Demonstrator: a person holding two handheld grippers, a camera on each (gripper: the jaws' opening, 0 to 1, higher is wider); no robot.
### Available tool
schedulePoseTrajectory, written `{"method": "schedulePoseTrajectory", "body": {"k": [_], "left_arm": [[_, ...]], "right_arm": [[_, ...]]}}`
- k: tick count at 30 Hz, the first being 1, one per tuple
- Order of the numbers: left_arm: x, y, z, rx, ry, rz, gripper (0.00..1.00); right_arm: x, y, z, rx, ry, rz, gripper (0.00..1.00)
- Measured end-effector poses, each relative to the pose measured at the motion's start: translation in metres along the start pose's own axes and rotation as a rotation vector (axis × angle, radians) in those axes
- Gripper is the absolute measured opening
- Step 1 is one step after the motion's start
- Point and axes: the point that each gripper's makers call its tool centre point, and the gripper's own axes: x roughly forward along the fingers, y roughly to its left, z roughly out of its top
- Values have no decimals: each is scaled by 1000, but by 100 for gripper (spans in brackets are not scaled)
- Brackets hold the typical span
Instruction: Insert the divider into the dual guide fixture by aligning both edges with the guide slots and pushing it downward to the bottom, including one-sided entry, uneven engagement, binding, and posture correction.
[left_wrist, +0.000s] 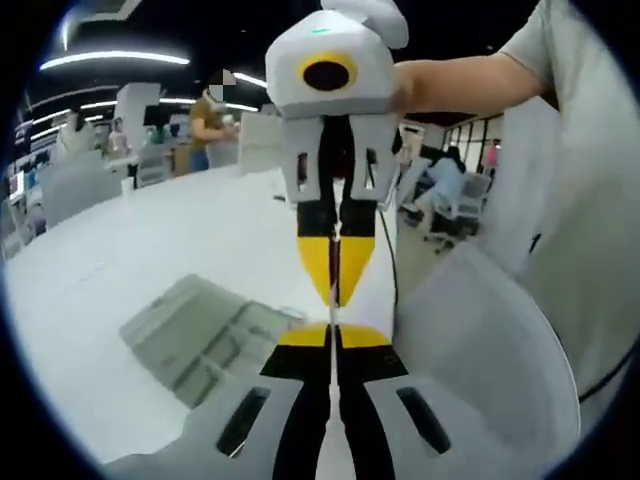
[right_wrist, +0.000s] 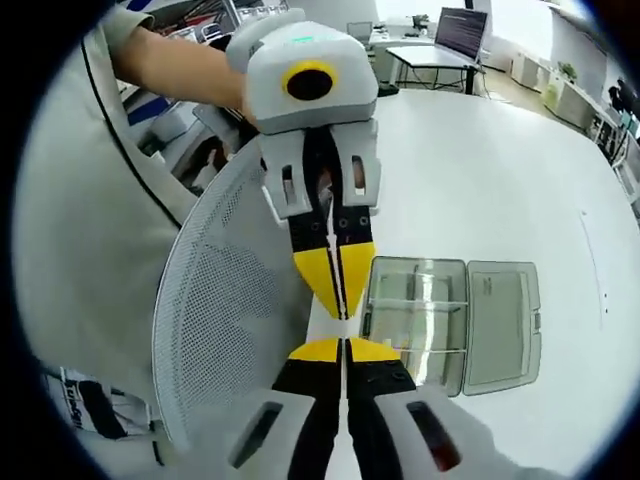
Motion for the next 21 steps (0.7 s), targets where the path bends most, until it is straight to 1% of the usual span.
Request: {"method": "schedulePoseTrajectory", "body": {"k": [2, 4, 7, 11, 16, 21], "left_arm": [[2, -2, -1, 19, 16, -4, 0], [4, -4, -5, 64, 51, -13, 0], [8, -7, -8, 87, 79, -23, 0], [10, -5, -11, 91, 98, -23, 0], [11, -4, -14, 100, 110, -20, 0], [14, -6, -18, 99, 113, -28, 0]], "right_arm": [[3, 2, -2, -25, 25, -3, 0], [5, 2, -3, -12, 40, -3, 0], [8, 5, -6, -30, 70, -6, 0], [10, 3, -9, -25, 91, -15, 0], [11, 2, -10, -12, 94, -14, 0], [12, 4, -10, -8, 79, -4, 0]]}}
